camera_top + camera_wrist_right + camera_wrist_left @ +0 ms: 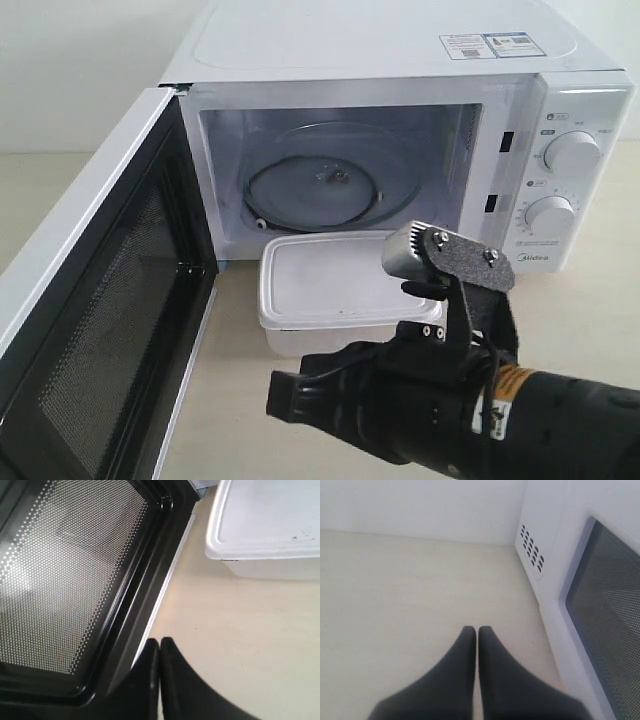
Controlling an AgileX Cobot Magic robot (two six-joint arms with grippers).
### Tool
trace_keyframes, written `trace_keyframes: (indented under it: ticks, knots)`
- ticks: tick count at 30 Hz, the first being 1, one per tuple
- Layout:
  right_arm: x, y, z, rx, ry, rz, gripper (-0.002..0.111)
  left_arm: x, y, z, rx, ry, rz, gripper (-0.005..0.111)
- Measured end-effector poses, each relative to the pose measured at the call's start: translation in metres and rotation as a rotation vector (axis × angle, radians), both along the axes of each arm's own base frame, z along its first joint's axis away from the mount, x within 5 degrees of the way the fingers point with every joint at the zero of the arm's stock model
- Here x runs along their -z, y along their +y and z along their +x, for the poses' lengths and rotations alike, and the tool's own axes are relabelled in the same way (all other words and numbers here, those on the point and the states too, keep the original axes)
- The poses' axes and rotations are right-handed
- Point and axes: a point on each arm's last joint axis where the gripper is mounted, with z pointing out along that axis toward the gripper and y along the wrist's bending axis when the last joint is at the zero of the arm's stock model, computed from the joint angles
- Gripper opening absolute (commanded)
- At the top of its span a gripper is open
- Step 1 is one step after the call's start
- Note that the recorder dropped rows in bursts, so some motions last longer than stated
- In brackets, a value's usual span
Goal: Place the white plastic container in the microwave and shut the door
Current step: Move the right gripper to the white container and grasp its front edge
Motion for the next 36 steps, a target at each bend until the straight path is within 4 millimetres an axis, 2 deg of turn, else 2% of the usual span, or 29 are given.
trace_keyframes:
  ticks: [7,13,19,25,29,34,36]
  knots:
    - [0.005,0.016,0.013,0.107,0.03,0.309,0.0,0.0,0.0,0.0,0.0,0.0,0.0,0.004]
    - [0.025,0.027,0.021,0.178,0.105,0.486,0.0,0.0,0.0,0.0,0.0,0.0,0.0,0.004]
    - [0.052,0.017,0.024,0.311,0.152,0.702,0.0,0.0,0.0,0.0,0.0,0.0,0.0,0.004]
    - [0.079,0.008,0.029,0.466,0.211,0.703,0.002,0.0,0.0,0.0,0.0,0.0,0.0,0.004]
    - [0.086,-0.001,0.032,0.597,0.226,0.69,0.022,0.0,0.0,0.0,0.0,0.0,0.0,0.004]
    - [0.085,0.002,0.037,0.624,0.216,0.697,0.062,0.0,0.0,0.0,0.0,0.0,0.0,0.004]
    - [0.083,0.006,0.04,0.62,0.197,0.686,0.069,0.0,0.0,0.0,0.0,0.0,0.0,0.004]
